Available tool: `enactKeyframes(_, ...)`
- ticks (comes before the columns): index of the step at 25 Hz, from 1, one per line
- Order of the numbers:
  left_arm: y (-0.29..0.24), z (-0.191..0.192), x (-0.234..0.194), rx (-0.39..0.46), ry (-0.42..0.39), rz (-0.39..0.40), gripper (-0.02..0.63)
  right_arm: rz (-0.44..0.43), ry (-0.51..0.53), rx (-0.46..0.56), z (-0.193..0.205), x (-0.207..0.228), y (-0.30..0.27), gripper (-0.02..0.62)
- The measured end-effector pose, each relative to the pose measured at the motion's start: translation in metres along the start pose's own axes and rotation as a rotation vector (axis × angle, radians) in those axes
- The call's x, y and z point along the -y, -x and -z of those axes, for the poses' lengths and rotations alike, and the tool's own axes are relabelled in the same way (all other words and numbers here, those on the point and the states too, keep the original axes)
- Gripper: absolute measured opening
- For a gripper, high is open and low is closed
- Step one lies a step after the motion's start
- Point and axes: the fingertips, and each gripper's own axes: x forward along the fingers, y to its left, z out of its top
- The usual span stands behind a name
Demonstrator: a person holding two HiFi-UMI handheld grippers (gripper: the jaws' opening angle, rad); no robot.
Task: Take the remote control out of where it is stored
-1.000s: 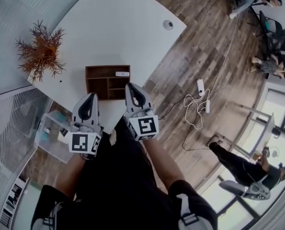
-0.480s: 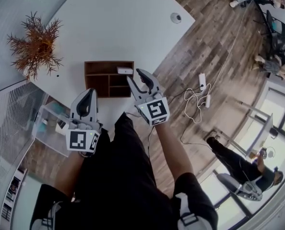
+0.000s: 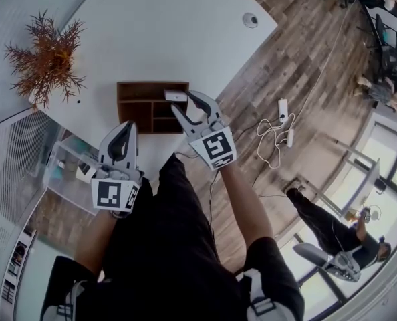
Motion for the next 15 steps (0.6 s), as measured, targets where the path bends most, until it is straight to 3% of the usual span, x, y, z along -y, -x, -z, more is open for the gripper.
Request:
enactKeyframes(9, -0.002, 0.003, -0.004, -0.001, 0.011, -0.009, 0.006, -0.021, 0.060, -0.036, 0.004, 0.001, -0.012, 0.163)
enactKeyframes(15, -0.002, 0.005, -0.008, -0.006, 0.018, -0.018, 0.006, 0.019, 0.086, -0.024, 0.002, 0.007, -0.012, 0.092)
